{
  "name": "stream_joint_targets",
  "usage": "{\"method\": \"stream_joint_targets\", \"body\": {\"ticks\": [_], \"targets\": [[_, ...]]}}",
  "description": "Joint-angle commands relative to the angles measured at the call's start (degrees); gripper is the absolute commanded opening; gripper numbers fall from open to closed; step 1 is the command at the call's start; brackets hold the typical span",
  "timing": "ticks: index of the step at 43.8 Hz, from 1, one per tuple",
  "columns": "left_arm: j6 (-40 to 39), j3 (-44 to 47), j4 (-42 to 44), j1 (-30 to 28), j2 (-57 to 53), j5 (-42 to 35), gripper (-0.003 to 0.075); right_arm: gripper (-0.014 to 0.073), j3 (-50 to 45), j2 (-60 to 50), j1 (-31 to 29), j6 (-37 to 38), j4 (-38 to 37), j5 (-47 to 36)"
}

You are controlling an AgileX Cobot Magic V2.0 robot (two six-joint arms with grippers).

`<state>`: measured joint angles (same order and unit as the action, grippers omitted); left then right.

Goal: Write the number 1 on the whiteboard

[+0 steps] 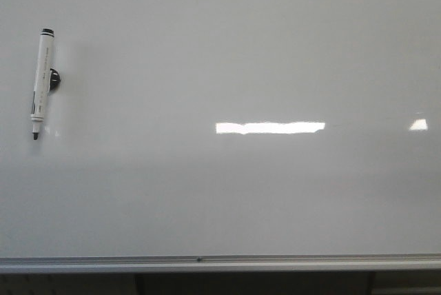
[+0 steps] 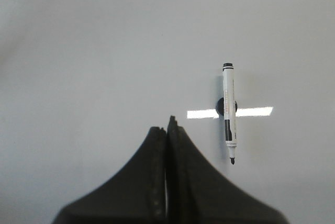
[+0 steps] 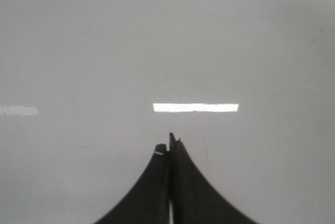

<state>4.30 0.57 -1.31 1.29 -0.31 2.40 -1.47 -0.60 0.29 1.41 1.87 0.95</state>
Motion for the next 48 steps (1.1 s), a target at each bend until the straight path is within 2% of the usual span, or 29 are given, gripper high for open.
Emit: {"method": "stream_joint_targets", "body": {"ticks": [1,31,42,48], "targets": [[0.03,1.31,-0.55,-0.11,-0.91,-4.79,-0.0020,-0.0069,1.19,-0.97,0.05,-0.05,-0.81,-4.60],[0.03,1.31,-0.55,-0.11,-0.91,-4.79,-0.0020,-0.0069,1.19,-0.97,0.05,-0.05,-0.81,-4.96],[0.03,1.07,-1.80,-0.11,-0.91,-10.11,-0.0020,-0.0069,1.82,-0.97,0.05,-0.05,-0.81,-5.25],[-0.25,-2.88,-1.80,-0.11,-0.91,-11.01,-0.0020,-0.0069,6.02,-0.97,0.05,-0.05,-0.81,-3.06]]}}
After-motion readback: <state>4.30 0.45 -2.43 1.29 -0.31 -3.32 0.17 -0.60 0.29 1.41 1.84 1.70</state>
